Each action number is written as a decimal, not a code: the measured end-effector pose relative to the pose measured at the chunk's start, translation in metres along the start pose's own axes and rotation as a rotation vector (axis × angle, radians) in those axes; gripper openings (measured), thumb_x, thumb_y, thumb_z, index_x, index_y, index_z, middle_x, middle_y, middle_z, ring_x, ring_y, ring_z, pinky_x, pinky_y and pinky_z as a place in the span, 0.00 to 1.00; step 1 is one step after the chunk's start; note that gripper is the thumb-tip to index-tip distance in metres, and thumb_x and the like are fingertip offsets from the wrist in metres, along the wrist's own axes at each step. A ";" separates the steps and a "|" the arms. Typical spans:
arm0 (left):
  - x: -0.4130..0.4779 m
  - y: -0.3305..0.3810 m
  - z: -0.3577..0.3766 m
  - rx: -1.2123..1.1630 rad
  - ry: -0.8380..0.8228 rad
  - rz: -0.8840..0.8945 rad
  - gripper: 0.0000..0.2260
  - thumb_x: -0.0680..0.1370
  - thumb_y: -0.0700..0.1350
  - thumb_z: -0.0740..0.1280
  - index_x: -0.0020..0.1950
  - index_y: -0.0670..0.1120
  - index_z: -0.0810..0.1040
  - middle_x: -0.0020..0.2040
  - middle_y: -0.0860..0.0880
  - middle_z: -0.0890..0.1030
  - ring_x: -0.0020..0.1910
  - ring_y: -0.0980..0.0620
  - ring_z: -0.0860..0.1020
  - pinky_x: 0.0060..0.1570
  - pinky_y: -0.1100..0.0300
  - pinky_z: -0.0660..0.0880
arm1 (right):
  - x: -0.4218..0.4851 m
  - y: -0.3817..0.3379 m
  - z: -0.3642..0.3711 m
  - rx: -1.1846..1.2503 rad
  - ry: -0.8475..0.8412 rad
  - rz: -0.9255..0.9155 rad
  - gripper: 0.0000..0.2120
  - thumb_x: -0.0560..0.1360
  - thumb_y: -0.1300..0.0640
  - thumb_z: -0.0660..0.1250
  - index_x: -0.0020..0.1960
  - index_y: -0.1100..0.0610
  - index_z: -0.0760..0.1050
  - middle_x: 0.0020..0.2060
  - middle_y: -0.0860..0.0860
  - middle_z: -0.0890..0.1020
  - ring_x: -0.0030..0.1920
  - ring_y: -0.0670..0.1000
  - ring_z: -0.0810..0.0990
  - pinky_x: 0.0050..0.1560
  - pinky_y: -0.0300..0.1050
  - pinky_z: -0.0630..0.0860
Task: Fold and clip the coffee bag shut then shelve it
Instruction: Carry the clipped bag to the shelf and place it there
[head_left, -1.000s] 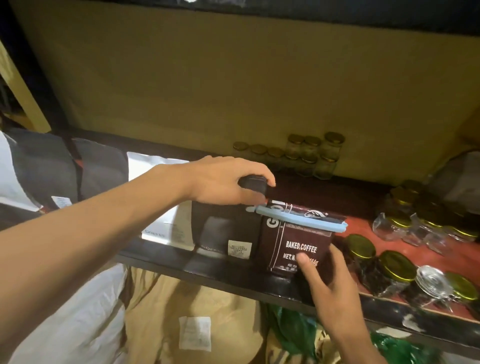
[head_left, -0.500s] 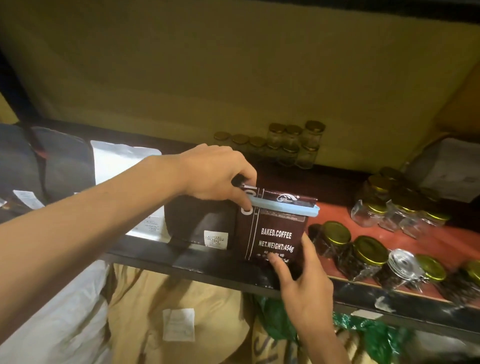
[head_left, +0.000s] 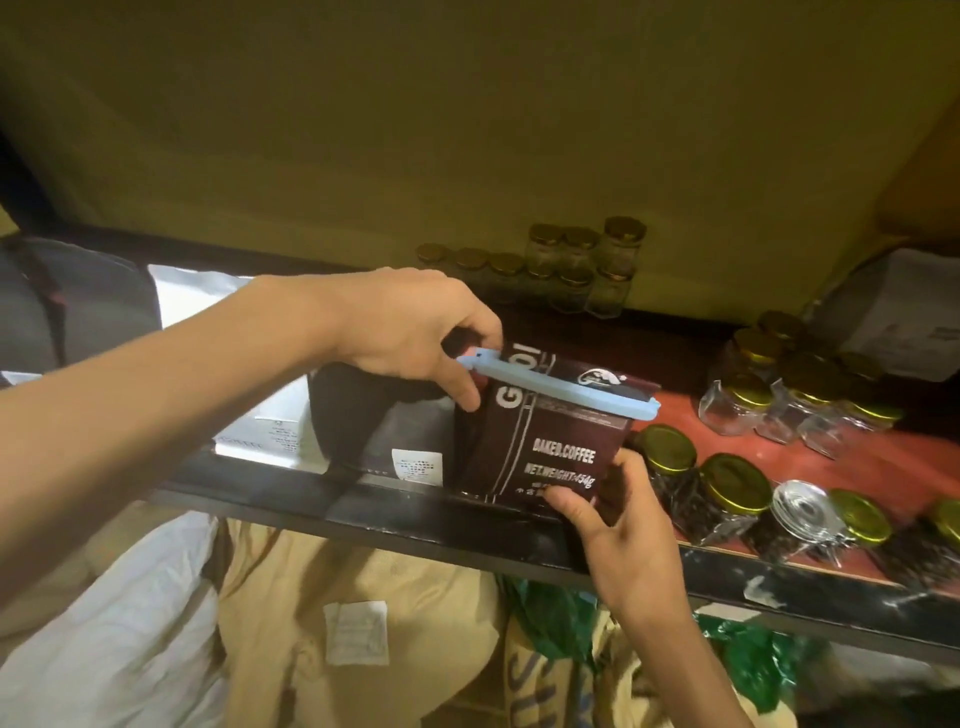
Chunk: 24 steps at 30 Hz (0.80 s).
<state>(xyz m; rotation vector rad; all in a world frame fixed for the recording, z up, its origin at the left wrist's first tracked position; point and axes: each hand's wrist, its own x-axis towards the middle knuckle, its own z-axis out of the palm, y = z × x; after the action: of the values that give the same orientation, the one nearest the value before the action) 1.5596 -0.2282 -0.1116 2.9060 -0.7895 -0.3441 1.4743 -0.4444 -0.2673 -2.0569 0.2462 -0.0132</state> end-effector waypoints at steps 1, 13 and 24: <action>0.001 0.000 0.001 0.029 -0.006 0.010 0.10 0.72 0.59 0.73 0.49 0.61 0.76 0.44 0.59 0.79 0.41 0.57 0.76 0.38 0.56 0.73 | -0.002 -0.001 0.002 -0.036 0.025 -0.028 0.22 0.72 0.50 0.74 0.61 0.42 0.68 0.53 0.41 0.82 0.54 0.43 0.80 0.55 0.47 0.77; 0.009 0.008 0.004 0.150 -0.008 -0.008 0.11 0.74 0.56 0.73 0.51 0.52 0.79 0.41 0.56 0.76 0.37 0.53 0.74 0.35 0.58 0.71 | -0.017 0.002 0.009 -0.243 0.082 -0.221 0.30 0.80 0.50 0.61 0.79 0.48 0.54 0.59 0.40 0.72 0.59 0.39 0.67 0.61 0.40 0.67; 0.013 0.012 0.003 0.215 -0.056 -0.020 0.14 0.72 0.61 0.72 0.43 0.52 0.77 0.48 0.50 0.80 0.44 0.49 0.79 0.39 0.54 0.76 | -0.015 0.007 0.004 -0.104 0.036 -0.218 0.30 0.78 0.52 0.66 0.76 0.43 0.58 0.64 0.37 0.69 0.67 0.43 0.68 0.67 0.50 0.68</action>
<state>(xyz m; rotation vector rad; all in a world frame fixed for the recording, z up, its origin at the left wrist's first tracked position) 1.5642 -0.2450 -0.1151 3.1178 -0.8555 -0.3660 1.4590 -0.4416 -0.2735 -2.1796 0.0442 -0.1750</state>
